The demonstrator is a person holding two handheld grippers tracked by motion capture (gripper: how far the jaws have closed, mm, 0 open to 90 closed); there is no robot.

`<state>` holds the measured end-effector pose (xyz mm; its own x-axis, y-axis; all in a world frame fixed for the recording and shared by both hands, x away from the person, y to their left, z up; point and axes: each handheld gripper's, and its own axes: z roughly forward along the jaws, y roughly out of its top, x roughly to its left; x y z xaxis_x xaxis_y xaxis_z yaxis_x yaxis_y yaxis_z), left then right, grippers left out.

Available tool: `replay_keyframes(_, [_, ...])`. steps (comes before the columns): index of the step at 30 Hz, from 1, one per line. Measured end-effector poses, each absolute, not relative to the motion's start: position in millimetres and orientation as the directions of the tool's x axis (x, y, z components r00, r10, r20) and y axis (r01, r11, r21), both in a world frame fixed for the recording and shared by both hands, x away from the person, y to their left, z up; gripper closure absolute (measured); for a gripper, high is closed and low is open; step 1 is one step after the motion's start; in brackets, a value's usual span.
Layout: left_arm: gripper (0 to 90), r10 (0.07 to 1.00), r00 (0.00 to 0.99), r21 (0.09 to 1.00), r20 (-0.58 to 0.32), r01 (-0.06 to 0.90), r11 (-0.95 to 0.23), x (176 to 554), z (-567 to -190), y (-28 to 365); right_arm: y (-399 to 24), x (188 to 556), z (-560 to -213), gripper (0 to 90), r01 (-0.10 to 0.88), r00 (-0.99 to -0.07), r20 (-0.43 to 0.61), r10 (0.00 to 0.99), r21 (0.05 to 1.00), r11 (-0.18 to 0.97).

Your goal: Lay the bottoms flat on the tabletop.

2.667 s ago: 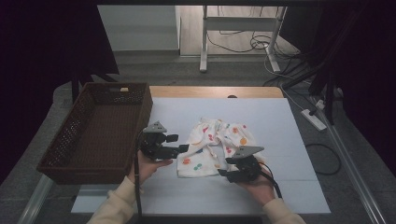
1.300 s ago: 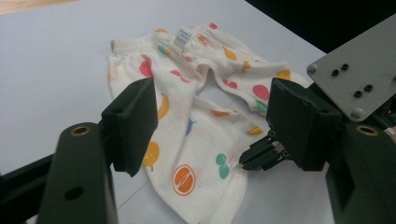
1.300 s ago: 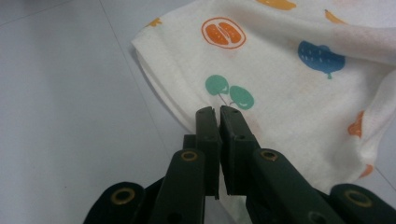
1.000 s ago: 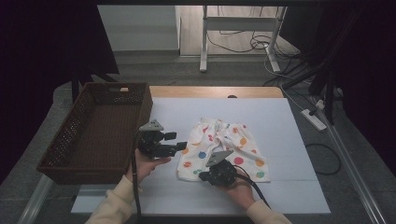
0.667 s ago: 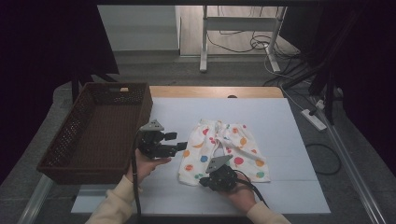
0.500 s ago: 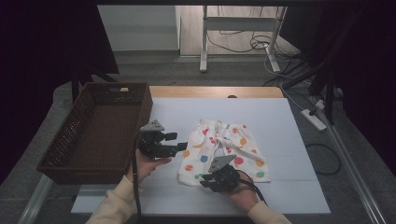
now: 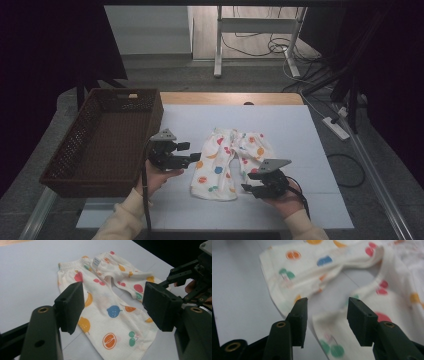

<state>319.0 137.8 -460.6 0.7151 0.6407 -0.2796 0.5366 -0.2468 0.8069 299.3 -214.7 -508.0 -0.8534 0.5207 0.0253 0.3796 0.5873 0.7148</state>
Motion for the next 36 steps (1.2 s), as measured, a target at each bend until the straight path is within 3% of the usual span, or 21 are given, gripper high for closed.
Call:
replay_keyframes(12, [33.5,0.641,0.715,0.805,-0.278,0.538,-0.251,319,-461,136,-211,300,-527,48.8,0.406,-0.856,0.017,0.516,0.641,0.652])
replay_keyframes(15, [33.5,0.64,0.717,0.805,-0.276,0.537,-0.253,319,-461,136,-204,300,-531,56.5,0.385,-0.862,-0.017,0.506,0.627,0.677])
replay_keyframes(17, [33.5,0.64,0.717,0.805,-0.276,0.536,-0.254,319,-461,136,-202,300,-530,77.1,0.374,-0.863,-0.035,0.503,0.625,0.685])
replay_keyframes(18, [33.5,0.64,0.717,0.805,-0.276,0.536,-0.254,319,-461,136,-202,300,-530,77.1,0.374,-0.863,-0.035,0.503,0.625,0.685])
replay_keyframes(19, [33.5,0.64,0.717,0.804,-0.276,0.537,-0.255,319,-462,136,-203,300,-529,86.7,0.369,-0.866,-0.04,0.498,0.623,0.69])
replay_keyframes(36, [33.5,0.634,0.72,0.803,-0.281,0.539,-0.256,320,-463,134,-210,275,-525,87.4,0.368,-0.892,0.016,0.453,0.607,0.704])
